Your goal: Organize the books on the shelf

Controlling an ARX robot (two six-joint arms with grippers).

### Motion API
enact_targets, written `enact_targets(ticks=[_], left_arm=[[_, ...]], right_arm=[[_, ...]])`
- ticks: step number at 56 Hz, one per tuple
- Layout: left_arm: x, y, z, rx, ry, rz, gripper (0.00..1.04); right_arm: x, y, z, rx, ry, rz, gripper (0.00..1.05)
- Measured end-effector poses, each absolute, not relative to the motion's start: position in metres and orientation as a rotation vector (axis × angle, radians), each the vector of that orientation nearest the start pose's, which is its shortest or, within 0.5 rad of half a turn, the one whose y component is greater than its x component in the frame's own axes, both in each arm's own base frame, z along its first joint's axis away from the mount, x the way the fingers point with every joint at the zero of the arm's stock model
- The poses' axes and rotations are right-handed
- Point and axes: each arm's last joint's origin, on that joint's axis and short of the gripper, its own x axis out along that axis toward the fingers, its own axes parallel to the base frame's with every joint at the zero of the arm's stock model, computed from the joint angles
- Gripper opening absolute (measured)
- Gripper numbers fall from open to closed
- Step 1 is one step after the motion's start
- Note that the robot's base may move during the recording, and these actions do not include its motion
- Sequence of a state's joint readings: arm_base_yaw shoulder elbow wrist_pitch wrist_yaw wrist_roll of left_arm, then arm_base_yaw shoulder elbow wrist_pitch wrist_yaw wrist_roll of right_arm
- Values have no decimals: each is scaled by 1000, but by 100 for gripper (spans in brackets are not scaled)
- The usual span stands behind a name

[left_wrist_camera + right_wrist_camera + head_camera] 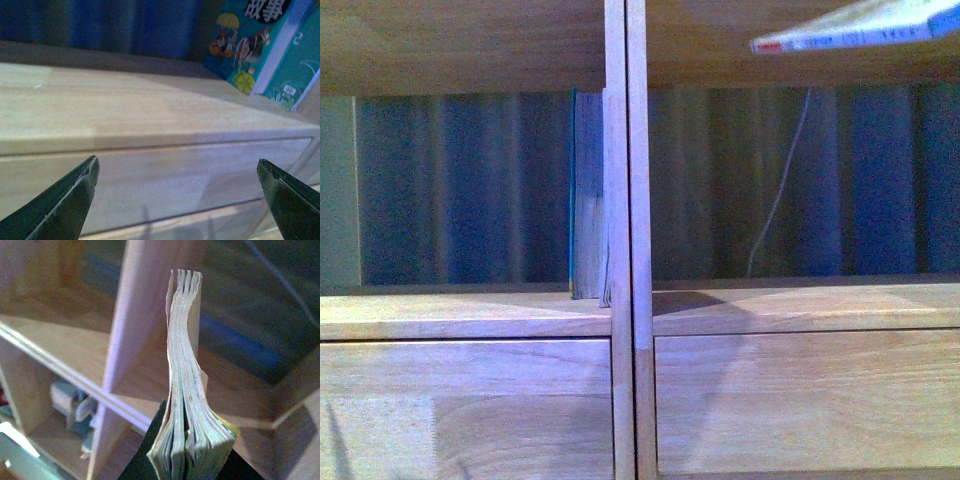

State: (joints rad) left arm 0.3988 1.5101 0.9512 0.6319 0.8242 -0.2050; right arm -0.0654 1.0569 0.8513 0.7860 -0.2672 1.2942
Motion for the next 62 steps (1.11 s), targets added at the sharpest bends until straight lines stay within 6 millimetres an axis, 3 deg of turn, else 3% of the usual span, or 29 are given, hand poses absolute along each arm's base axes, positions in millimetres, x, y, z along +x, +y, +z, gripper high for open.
enact_targets(ticks=[8, 19, 25, 32, 46, 62], left_arm=[[331, 88, 329, -217, -38, -571, 97], [329, 33, 364, -333, -40, -845, 97], [323, 2, 377, -429, -41, -979, 97], [314, -21, 392, -524, -71, -1098, 97], [295, -47, 408, -612, -109, -1236, 97], [297, -54, 404, -665, -82, -1219, 95]], right_arm=[[211, 17, 399, 1082, -411, 695, 7], [204, 46, 403, 1000, -479, 858, 7], [212, 61, 403, 970, -475, 880, 7], [228, 71, 405, 949, -477, 882, 7], [255, 88, 402, 970, -452, 859, 7], [243, 123, 400, 970, -390, 1018, 7]])
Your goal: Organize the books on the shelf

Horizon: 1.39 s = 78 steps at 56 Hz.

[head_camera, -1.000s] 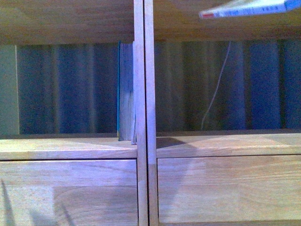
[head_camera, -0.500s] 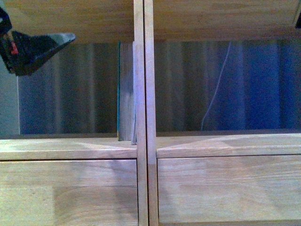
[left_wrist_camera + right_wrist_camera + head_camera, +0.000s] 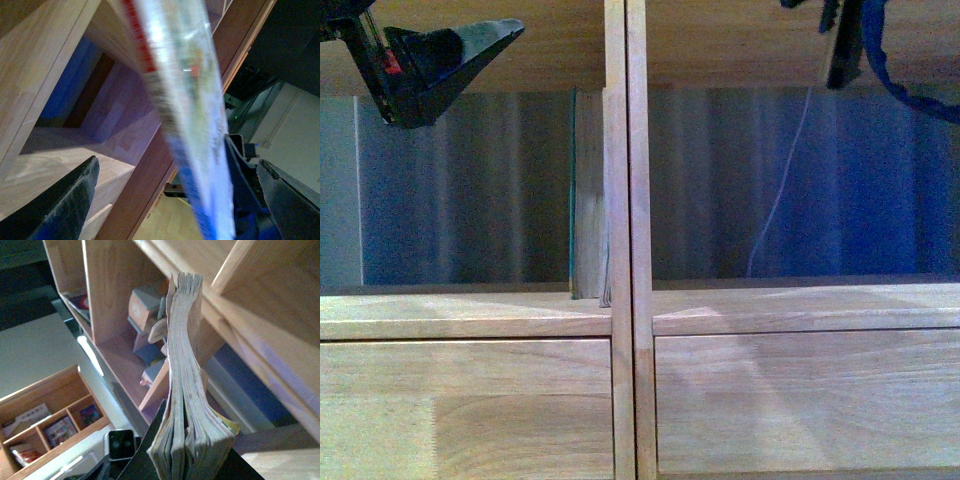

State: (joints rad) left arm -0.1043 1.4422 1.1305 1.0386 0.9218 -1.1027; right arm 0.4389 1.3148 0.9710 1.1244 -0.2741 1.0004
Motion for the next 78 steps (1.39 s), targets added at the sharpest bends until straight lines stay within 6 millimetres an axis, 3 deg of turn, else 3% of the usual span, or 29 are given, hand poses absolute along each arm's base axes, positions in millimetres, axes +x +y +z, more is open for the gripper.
enact_targets(ticks=[32, 36, 45, 53, 67, 73, 78], left_arm=[[282, -47, 409, -678, -148, -1263, 8], [282, -45, 409, -682, -147, -1263, 7], [285, -41, 405, -666, -136, -1244, 7], [292, -26, 400, -629, -153, -1148, 7], [315, 3, 388, -486, -182, -847, 7], [334, 11, 396, -374, -220, -697, 7], [357, 11, 403, -220, -249, -565, 7]], right_arm=[[229, 160, 389, 973, -307, 1058, 7], [228, 162, 388, 966, -304, 1054, 7], [227, 161, 382, 912, -257, 1053, 36], [228, 128, 371, 795, -224, 979, 63], [225, 56, 372, 584, -221, 709, 98], [208, 32, 368, 419, -196, 616, 97], [183, 18, 366, 298, -205, 560, 98]])
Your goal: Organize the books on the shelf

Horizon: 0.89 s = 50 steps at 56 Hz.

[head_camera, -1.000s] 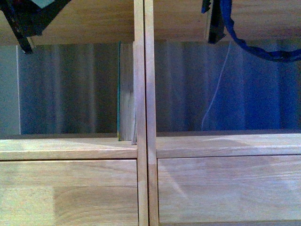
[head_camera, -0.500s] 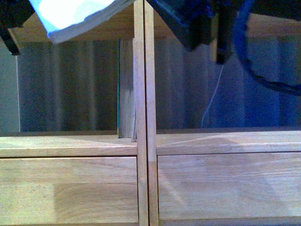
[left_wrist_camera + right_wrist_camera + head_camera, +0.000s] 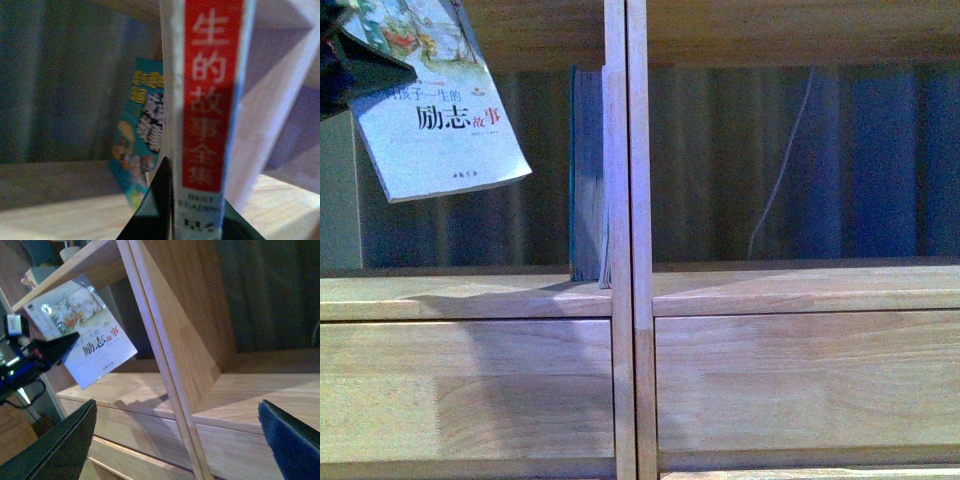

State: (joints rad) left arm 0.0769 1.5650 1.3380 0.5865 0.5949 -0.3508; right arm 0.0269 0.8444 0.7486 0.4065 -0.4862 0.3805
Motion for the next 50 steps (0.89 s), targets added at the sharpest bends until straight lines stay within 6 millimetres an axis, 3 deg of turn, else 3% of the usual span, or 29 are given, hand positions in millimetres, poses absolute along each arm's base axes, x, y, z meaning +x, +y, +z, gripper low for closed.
enact_targets(ticks=[9, 18, 37, 47, 50], left_arm=[[391, 2, 403, -34, -245, -452, 7], [424, -17, 389, 133, -228, -399, 7], [470, -44, 365, 285, -198, -311, 7], [481, -52, 352, 327, -183, -298, 7], [481, -57, 351, 338, -190, -306, 7]], right_arm=[[148, 16, 360, 156, -232, 527, 98], [128, 17, 358, 77, -282, 508, 98], [130, 18, 356, 63, -275, 502, 98], [130, 18, 356, 63, -275, 502, 98], [130, 19, 355, 70, -187, 335, 90]])
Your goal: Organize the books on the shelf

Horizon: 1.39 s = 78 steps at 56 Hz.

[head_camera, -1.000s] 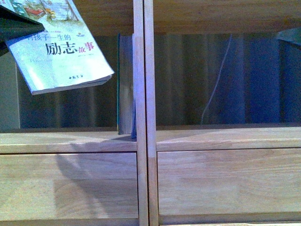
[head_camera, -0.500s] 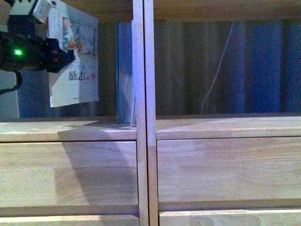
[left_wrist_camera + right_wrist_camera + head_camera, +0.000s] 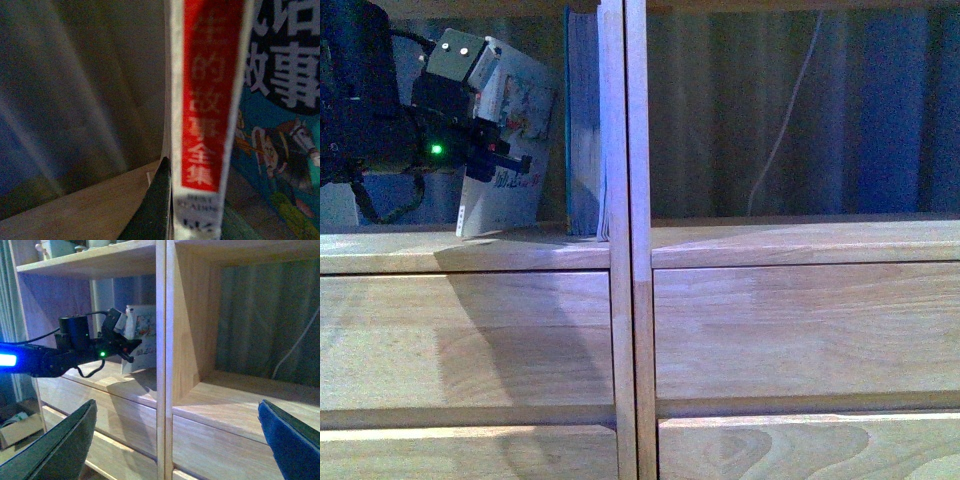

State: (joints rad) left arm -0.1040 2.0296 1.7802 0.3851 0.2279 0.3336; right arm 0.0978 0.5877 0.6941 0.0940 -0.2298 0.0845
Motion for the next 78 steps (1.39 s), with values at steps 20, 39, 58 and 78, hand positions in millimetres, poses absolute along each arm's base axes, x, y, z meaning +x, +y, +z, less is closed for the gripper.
enact_targets(ticks=[20, 39, 58, 78], left_arm=[[480, -76, 349, 353, -196, -283, 7], [485, -101, 345, 365, -207, -180, 7], [484, -113, 344, 359, -166, -170, 18], [471, -108, 340, 315, -156, -227, 73]], right_arm=[[117, 1, 251, 10, -1, 3, 17], [111, 0, 209, 6, 11, 3, 3], [98, 0, 189, 5, 0, 2, 3], [98, 0, 178, 6, 5, 3, 3]])
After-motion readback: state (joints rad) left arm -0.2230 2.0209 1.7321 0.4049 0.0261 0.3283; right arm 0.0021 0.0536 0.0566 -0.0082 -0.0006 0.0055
